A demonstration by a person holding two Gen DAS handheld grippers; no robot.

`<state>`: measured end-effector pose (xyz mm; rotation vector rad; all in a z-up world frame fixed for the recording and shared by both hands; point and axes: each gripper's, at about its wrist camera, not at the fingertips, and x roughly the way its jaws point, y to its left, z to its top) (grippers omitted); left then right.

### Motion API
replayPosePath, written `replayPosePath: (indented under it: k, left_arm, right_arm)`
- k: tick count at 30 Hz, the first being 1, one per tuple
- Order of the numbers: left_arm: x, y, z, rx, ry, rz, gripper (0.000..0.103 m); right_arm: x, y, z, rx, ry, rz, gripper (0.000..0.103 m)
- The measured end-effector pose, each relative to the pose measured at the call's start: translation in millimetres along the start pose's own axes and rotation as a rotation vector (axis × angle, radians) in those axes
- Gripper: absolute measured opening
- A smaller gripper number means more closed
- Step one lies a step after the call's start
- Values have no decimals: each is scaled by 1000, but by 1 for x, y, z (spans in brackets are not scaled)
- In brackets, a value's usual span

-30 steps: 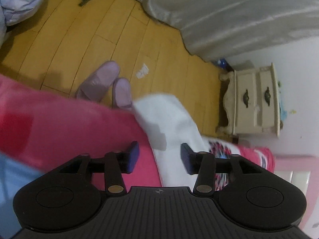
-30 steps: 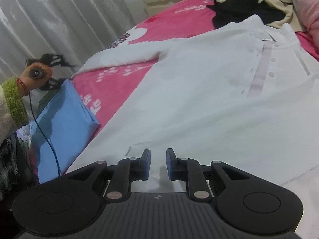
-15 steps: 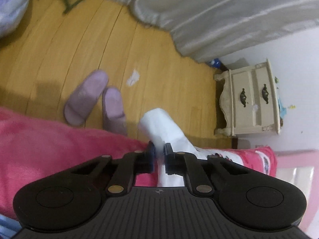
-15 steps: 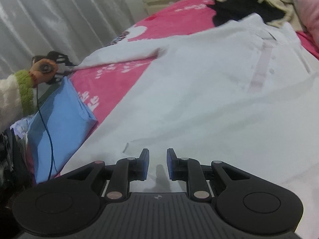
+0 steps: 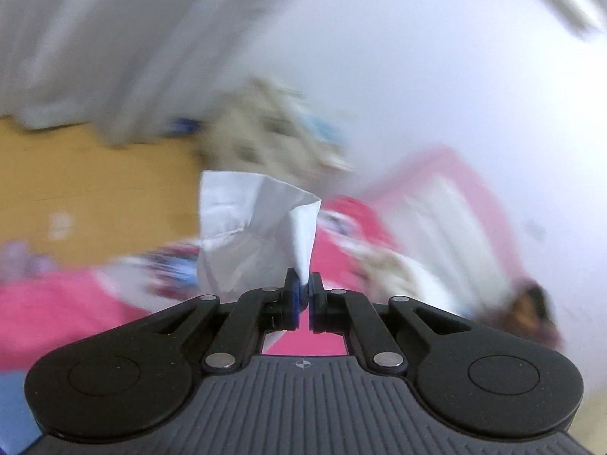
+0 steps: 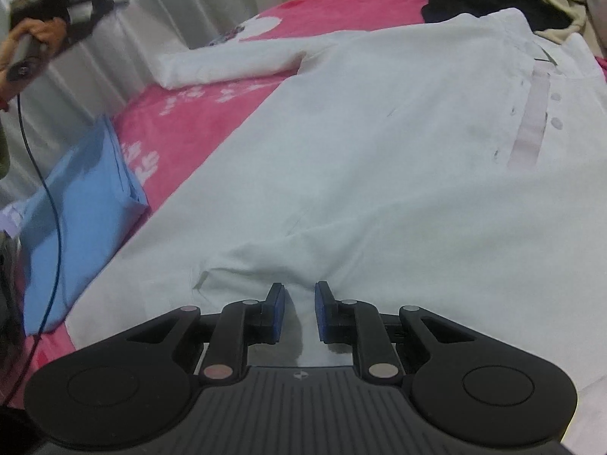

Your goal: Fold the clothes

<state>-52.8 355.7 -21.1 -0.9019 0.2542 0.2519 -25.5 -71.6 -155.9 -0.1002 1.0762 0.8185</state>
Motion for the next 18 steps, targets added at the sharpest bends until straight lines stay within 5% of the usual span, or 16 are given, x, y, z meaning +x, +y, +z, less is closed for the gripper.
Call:
replayPosePath:
  k: [6,9,14,18]
  left_arm:
    - [-22,-131,-72,313,168,-497,2]
    - [-38,-174,-130,470,273,-684,2]
    - [-46,-186,-249,681,541,-742,2]
    - [-29,-151,-352,860,885,-603,13]
  right_arm:
    - [-60,-38,-31,237,-139,-23,20]
    - [-96,-63,-56,365,-220,-56,20]
    - [-158,-105,-97,578,-354,-111,23]
    - [-200,-136,-134,745,-439,-160,23]
